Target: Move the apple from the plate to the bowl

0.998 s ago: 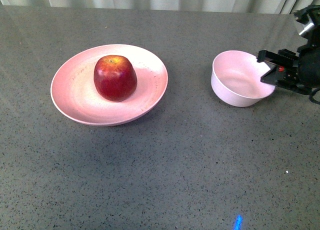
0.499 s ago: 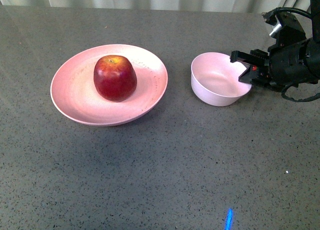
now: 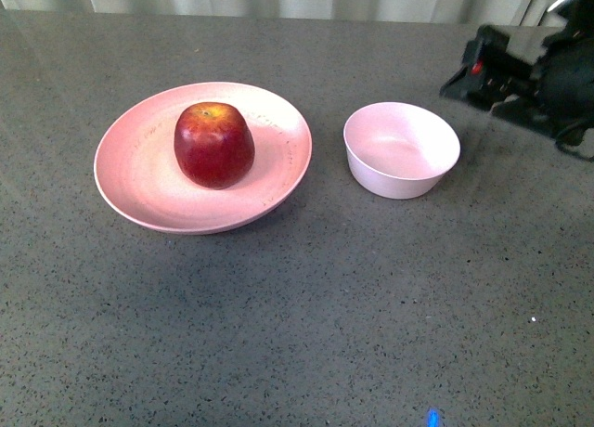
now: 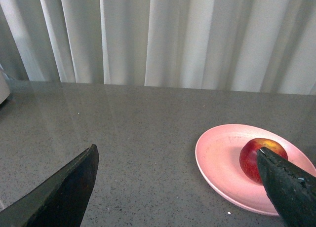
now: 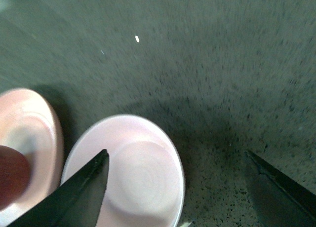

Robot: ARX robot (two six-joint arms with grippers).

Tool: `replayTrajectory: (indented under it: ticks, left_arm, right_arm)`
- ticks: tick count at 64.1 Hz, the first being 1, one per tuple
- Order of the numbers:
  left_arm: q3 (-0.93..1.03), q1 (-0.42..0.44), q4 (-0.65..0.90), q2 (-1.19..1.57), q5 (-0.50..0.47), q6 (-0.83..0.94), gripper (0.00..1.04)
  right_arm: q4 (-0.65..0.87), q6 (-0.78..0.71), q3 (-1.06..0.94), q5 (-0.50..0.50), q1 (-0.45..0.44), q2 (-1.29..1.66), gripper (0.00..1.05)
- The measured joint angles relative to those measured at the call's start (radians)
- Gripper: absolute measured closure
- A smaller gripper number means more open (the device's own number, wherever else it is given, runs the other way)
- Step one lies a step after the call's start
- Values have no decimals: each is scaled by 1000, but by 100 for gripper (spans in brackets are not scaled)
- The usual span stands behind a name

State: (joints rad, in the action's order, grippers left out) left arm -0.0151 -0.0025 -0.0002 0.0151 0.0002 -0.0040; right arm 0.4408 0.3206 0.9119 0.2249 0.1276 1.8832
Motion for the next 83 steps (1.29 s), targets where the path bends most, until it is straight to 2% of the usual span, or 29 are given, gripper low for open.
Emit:
replayTrajectory:
  ticks: [5,11,12,13,16,18,20,24,30,35,39,45,83]
  left_arm:
    - [0,0,0,0,0,0,9]
    - [0,0,0,0,0,0,9]
    - [0,0,0,0,0,0,9]
    - [0,0,0,0,0,0,9]
    - [0,0,0,0,0,0,9]
    - [0,0,0,0,0,0,9]
    - [0,0,0,0,0,0,9]
    - [0,0,0,0,0,0,9]
    - [0,0,0,0,0,0,9]
    - [0,0,0,0,0,0,9]
    - [0,0,0,0,0,0,9]
    - [0,0,0,0,0,0,9]
    - [0,0,0,0,0,0,9]
  right_arm:
    - [68,6,-101,11,-30,-151,8]
    - [96,6,-175,17,-45,-251,9]
    - [116,1,-185,-6,-44,-255,10]
    - [223,-43,-217,-90,-39,-254,15]
    - [477,-158,-315,-259,-35,-254,27]
    - [573,-208,-369,-296,-35,-258,34]
    - [639,-244,-423,-304,-39,-283,42]
    - [663,-281,-493,-302,-47,-352,57]
    - [720,-296,-567,-292,-59,-393,72]
    - [714,-306,-659,-277,-70,-451,94]
    - [700,-316,-691,-228,-100,-500,103]
    - [667,-315,-739,-229,-126,-592,103]
    - [348,-315,-884,-225,-126,-1051,103]
